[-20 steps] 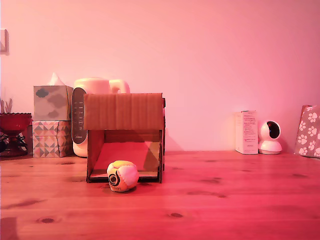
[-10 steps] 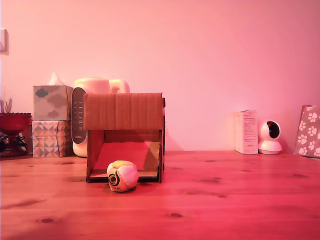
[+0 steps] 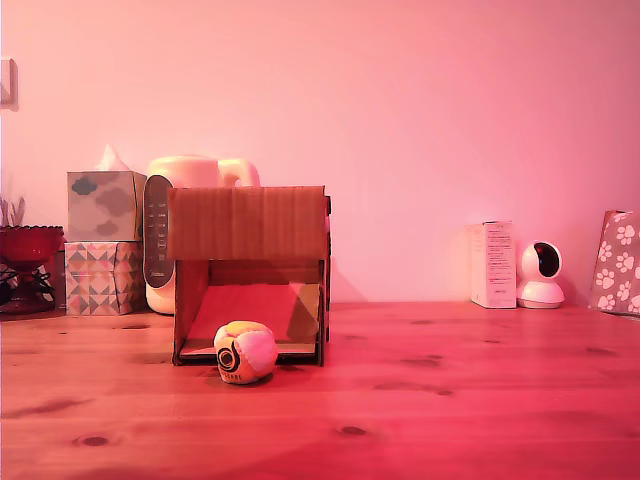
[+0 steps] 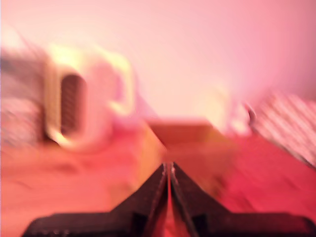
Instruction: Drop the footbag into the cardboard dice tower
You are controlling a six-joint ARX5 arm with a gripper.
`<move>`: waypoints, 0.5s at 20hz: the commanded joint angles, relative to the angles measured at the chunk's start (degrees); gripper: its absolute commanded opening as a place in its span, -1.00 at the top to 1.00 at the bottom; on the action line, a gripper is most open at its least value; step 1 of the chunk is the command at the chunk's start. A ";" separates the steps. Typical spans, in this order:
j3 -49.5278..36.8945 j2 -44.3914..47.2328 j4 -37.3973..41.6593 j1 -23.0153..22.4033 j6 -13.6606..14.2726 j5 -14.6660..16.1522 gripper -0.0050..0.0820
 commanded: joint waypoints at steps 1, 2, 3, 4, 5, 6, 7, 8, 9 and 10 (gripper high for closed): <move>0.04 2.56 0.02 -1.75 1.16 1.70 0.93; 0.04 5.03 -0.37 -3.28 1.49 1.97 0.93; 0.04 7.13 -0.66 -4.81 2.62 2.49 0.93; 0.04 9.18 -0.63 -6.43 3.28 2.93 0.93; 0.04 11.72 -0.48 -8.33 3.58 2.99 0.93; 0.04 14.14 -0.35 -10.08 4.55 2.95 0.93; 0.04 16.44 0.02 -11.56 5.49 2.97 0.93; 0.04 19.12 0.52 -13.29 5.70 2.91 0.93; 0.04 22.03 1.46 -14.88 6.91 2.91 0.93; 0.04 24.92 2.71 -16.28 7.56 2.34 0.93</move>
